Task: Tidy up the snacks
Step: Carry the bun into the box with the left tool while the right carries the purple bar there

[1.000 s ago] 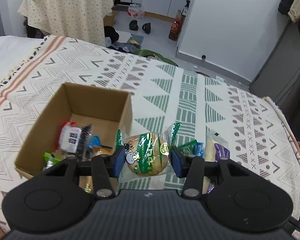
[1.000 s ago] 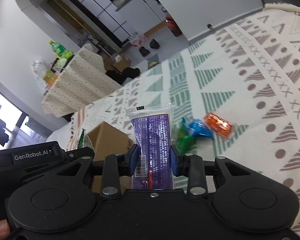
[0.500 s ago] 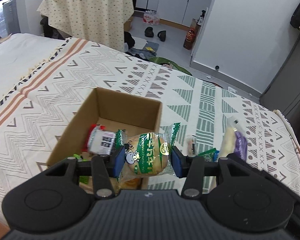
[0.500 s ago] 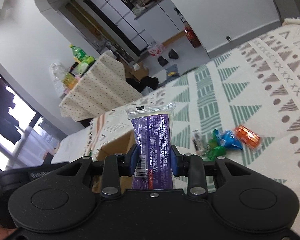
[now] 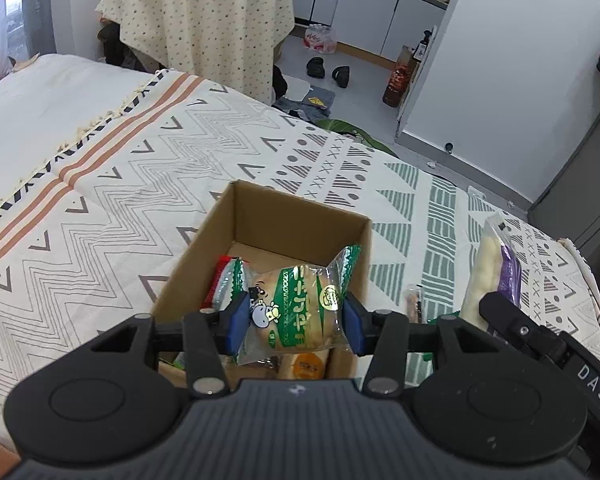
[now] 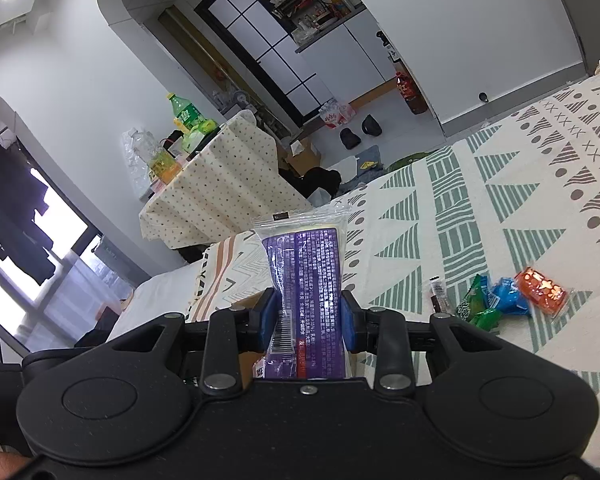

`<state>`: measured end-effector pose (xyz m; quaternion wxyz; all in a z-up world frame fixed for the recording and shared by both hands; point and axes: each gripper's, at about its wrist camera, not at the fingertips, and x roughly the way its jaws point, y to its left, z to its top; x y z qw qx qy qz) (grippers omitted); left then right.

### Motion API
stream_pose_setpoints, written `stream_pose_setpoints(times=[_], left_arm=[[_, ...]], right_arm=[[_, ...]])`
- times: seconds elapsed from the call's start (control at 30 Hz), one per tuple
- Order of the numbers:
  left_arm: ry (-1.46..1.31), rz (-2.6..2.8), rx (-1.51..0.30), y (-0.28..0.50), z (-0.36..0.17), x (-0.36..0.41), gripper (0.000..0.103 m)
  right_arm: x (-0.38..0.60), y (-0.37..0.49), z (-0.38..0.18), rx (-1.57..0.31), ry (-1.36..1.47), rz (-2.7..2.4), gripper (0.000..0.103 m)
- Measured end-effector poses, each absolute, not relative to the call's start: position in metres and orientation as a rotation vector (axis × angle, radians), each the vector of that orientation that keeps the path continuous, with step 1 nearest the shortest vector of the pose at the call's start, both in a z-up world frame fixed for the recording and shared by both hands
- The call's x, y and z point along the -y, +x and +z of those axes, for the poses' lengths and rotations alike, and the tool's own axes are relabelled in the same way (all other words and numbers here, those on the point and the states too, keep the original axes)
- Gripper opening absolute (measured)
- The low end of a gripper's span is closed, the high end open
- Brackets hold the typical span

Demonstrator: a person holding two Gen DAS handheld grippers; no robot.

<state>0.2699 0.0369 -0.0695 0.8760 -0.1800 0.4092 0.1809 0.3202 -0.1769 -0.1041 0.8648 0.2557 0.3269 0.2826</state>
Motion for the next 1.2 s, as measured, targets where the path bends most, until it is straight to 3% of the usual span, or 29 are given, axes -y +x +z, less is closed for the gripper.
stream_pose_setpoints(times=[0.7, 0.8, 0.93, 1.0, 1.07, 1.2], left_arm=[[-0.481, 0.352, -0.885, 0.276, -0.106, -0.092, 0.049], [-0.477, 0.343, -0.889, 0.278, -0.108, -0.101, 0.053], [-0.465, 0.331, -0.873, 0.277, -0.102, -0.108, 0.068], [-0.470, 0.334, -0.864, 0.275, -0.100, -0.112, 0.072], [-0.473, 0.334, -0.868, 0.274, -0.100, -0.115, 0.074], [-0.461, 0.330, -0.874, 0.272, -0.099, -0.115, 0.080]], right_arm=[[0.129, 0.324, -0.114, -0.703, 0.517, 0.630, 0.032], [0.117, 0.330, -0.114, -0.707, 0.499, 0.634, 0.032], [0.102, 0.335, -0.113, -0.712, 0.495, 0.637, 0.034], [0.096, 0.335, -0.113, -0.720, 0.485, 0.635, 0.049], [0.097, 0.330, -0.111, -0.704, 0.471, 0.629, 0.055], [0.106, 0.330, -0.110, -0.730, 0.487, 0.590, 0.055]])
